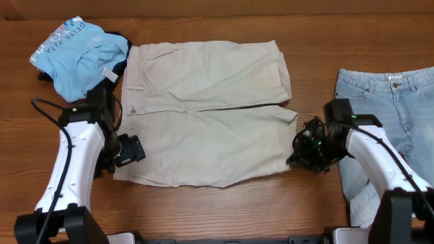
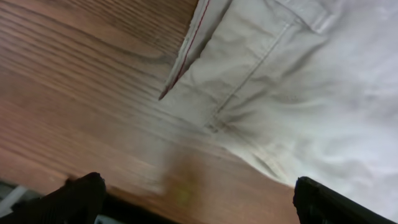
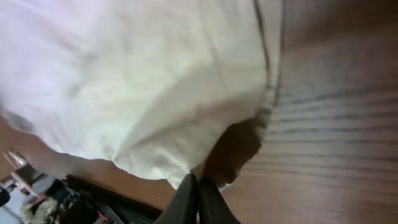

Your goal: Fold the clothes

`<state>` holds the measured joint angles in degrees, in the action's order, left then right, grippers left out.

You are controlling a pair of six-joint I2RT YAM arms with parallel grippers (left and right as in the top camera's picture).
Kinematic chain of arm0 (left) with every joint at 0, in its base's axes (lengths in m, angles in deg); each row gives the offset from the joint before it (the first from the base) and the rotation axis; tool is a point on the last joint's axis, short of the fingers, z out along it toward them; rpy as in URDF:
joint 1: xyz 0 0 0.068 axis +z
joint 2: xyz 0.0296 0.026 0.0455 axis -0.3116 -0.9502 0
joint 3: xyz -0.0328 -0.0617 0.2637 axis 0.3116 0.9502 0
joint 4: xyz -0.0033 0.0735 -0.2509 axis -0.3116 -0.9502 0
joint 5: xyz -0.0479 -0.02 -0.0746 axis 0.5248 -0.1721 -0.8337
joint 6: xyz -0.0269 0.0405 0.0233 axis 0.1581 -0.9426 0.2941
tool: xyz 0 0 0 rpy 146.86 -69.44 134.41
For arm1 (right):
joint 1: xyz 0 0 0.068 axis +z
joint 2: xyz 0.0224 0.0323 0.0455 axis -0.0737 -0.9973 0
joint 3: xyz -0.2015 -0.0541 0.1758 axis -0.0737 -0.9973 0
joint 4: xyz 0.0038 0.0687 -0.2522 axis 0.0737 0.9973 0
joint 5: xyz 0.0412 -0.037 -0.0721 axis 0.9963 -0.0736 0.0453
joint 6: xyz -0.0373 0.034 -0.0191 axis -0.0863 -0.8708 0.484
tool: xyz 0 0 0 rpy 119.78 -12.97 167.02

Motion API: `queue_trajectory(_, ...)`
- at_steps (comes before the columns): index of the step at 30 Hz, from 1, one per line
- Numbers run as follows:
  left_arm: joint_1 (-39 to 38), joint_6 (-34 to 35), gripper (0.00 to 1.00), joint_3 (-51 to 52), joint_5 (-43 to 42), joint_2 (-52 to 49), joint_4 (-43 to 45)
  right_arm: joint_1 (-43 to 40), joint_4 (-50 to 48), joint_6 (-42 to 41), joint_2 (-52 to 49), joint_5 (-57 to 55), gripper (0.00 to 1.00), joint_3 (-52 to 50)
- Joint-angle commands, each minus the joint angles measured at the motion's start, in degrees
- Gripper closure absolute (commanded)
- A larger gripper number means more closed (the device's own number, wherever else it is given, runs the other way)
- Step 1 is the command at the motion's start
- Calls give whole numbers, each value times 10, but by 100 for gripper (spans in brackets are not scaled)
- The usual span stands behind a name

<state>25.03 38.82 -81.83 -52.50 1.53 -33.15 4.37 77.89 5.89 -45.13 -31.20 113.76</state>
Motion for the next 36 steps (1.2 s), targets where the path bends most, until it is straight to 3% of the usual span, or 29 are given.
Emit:
queue_trajectory(1, 11, 34, 1, 53, -9, 5, 28, 2, 2, -5, 23, 3, 96, 24)
queue_trajectory(3, 25, 34, 17, 75, -9, 5, 46, 2, 2, -5, 24, 3, 96, 27)
queue_trajectory(6, 60, 37, 56, 91, -8, 5, 64, 2, 2, -5, 24, 3, 96, 26)
queue_trajectory(8, 87, 38, 67, 94, -9, 5, 78, 2, 2, -5, 24, 3, 96, 26)
queue_trajectory(13, 136, 37, 67, 119, -33, 5, 112, 2, 0, -5, 24, 3, 96, 26)
queue_trajectory(15, 142, 33, 57, 137, -35, 4, 144, 2, 0, -5, 24, 3, 96, 26)
queue_trajectory(19, 141, 12, 52, 167, -79, 4, 195, 2, -3, -5, 24, 3, 96, 26)
queue_trajectory(21, 141, 11, 42, 178, -78, 4, 210, 2, -3, -5, 24, 3, 96, 26)
queue_trajectory(26, 141, 5, 37, 200, -75, 4, 256, 2, -4, -5, 24, 3, 96, 26)
queue_trajectory(29, 141, 5, 48, 217, -75, 4, 283, 2, -5, -5, 24, 3, 96, 26)
queue_trajectory(30, 141, 5, 58, 225, -75, 4, 294, 2, -5, -5, 24, 3, 96, 26)
queue_trajectory(34, 141, 6, 79, 253, -78, 4, 339, 2, -5, -4, 24, 2, 96, 26)
queue_trajectory(36, 141, 5, 96, 256, -78, 4, 344, 1, -4, -5, 25, 3, 96, 27)
